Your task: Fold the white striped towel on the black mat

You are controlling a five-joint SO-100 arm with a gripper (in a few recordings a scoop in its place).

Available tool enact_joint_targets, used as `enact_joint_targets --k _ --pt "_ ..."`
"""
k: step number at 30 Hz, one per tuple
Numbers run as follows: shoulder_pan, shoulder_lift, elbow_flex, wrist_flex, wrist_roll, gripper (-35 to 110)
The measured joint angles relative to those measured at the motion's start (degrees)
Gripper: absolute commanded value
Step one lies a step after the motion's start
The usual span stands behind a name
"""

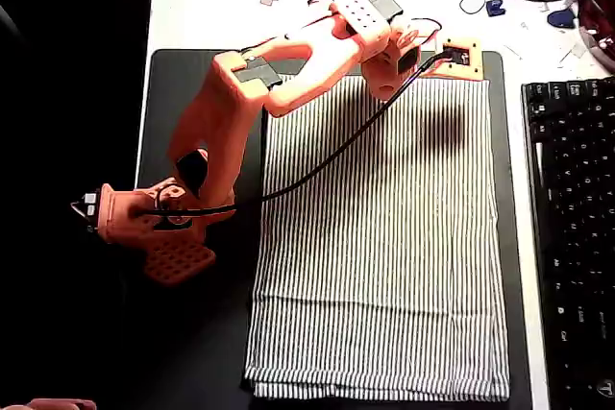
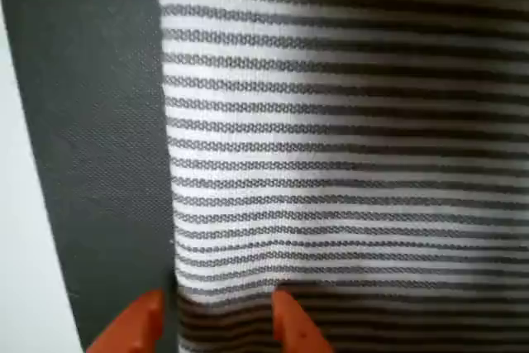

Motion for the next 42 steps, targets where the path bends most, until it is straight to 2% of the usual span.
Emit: enact_joint_targets --k 7,12,19,24,35,42 --pt "-0.26 0.09 6.42 -3.34 -0.62 14" --pt "-0.53 0.7 8.7 -4.48 -1.67 1" --pt "-0.62 1.58 8.96 -3.6 -3.16 0" --pt "-0.44 3.43 5.71 1.93 -2.99 0" --pt "-8.88 4.13 -16.35 13.54 2.11 0" --pt "-9.67 8.44 -23.82 22.5 0.79 0"
